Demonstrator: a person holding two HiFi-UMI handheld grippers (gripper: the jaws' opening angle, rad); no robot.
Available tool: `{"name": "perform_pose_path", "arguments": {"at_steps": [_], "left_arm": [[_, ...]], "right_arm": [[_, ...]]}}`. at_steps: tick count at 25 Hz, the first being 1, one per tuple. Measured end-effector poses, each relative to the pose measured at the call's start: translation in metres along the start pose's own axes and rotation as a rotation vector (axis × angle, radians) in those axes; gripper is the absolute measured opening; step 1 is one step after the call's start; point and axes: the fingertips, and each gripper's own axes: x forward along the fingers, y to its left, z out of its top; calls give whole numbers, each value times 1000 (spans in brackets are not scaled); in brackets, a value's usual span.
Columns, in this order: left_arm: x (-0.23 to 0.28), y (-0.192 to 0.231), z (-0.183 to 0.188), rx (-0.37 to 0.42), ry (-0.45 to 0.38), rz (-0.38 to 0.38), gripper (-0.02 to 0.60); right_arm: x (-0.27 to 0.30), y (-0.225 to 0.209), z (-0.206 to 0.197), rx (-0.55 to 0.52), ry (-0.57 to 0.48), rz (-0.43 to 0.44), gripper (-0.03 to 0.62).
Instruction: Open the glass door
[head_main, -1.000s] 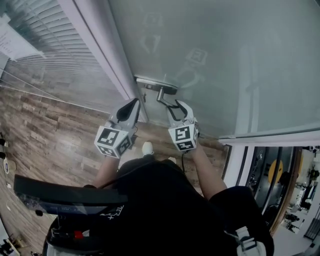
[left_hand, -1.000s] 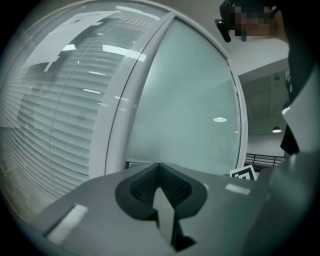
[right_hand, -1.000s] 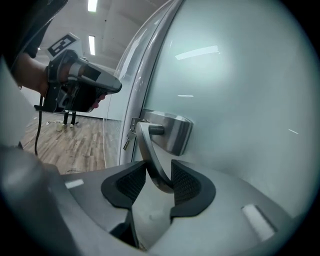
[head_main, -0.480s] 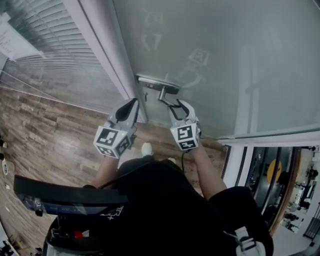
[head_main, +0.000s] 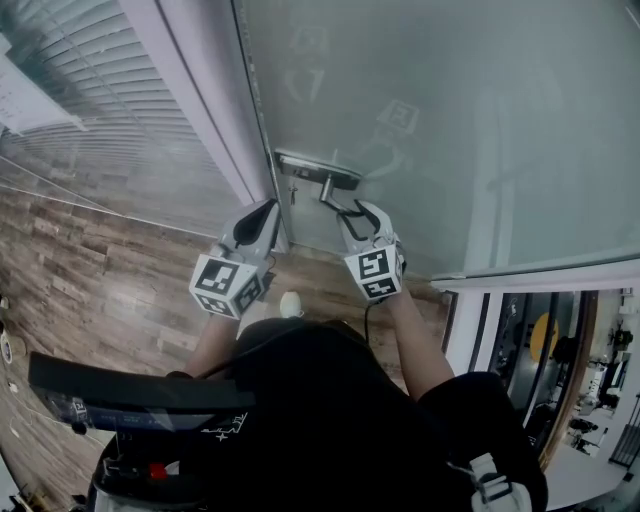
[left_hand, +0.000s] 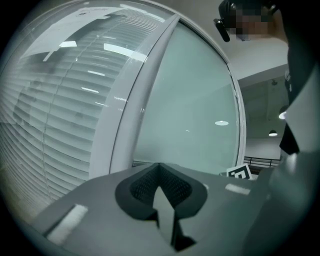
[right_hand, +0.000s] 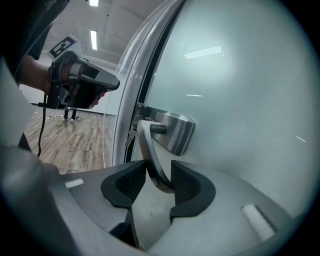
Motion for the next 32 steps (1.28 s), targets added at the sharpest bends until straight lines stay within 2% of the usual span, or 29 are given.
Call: {"name": "perform_pose_path", "arguments": {"at_steps": [5,8,12,16,20,25,28,32], "left_arm": [[6,-14,-2,5,-1,-55,0],[12,-22,-1,18,3,-96,0],[17,-31,-6,24,6,-137,0],[23,-48,-5,51,8,-210,0],[29,-61,-7,68,10,-258,0],[32,-47,0,51,11,-268,0],[42,-32,5,38,-2,-244,0],[60,-54,-2,25,6,-276,0]], "right_arm": [[-1,-9,-1,-18,1,-5,156],[-5,-18,3,-103,23,-42,158],[-5,-24,0,-171,54,-39,153],[-11,-35,1,-277,86,-65,153],[-12,-47,0,-306,98,-69,153],[11,-59,13,-298,113,-82,153],[32,-69,20,-341,122,-72,153],[22,-100,0,-385,175,-89,147]]}}
